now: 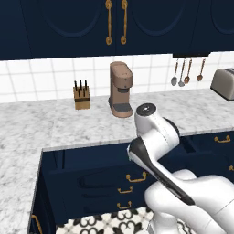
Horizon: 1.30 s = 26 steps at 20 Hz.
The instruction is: Take a straw from the drawer in front and place it inside the glass cup on the dining counter.
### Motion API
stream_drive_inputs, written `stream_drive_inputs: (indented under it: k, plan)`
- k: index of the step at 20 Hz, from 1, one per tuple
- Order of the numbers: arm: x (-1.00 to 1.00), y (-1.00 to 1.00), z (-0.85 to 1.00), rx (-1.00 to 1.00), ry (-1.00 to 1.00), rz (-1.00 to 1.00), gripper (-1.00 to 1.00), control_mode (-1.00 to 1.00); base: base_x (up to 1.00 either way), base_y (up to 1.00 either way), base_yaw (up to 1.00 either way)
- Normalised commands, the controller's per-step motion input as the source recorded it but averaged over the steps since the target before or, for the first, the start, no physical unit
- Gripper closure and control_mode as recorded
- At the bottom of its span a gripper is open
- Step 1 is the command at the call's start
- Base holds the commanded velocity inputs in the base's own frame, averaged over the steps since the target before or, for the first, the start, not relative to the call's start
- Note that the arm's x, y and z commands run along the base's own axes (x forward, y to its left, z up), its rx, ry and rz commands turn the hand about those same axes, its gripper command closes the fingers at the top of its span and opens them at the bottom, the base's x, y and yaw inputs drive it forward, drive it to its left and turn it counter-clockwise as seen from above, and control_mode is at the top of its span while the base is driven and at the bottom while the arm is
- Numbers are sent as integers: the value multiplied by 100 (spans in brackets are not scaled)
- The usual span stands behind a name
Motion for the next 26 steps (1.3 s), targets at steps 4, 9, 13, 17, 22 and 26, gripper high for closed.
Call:
stream_drive_inputs:
  k: [4, 9, 13, 17, 22, 26]
  plan:
    - [18, -22, -54, 14, -23, -15, 100, -100, 0, 0, 0]
    - [31, -45, -26, 21, -7, -6, 100, -100, 0, 0, 0]
    - [38, -21, -19, 9, 0, 0, 100, -100, 0, 0, 0]
    - [44, 0, -31, 0, 7, 0, 100, -100, 0, 0, 0]
    - [45, -5, -29, 0, 3, 0, 100, -100, 0, 0, 0]
    - [42, -11, -46, 0, 6, 0, 100, -100, 0, 0, 0]
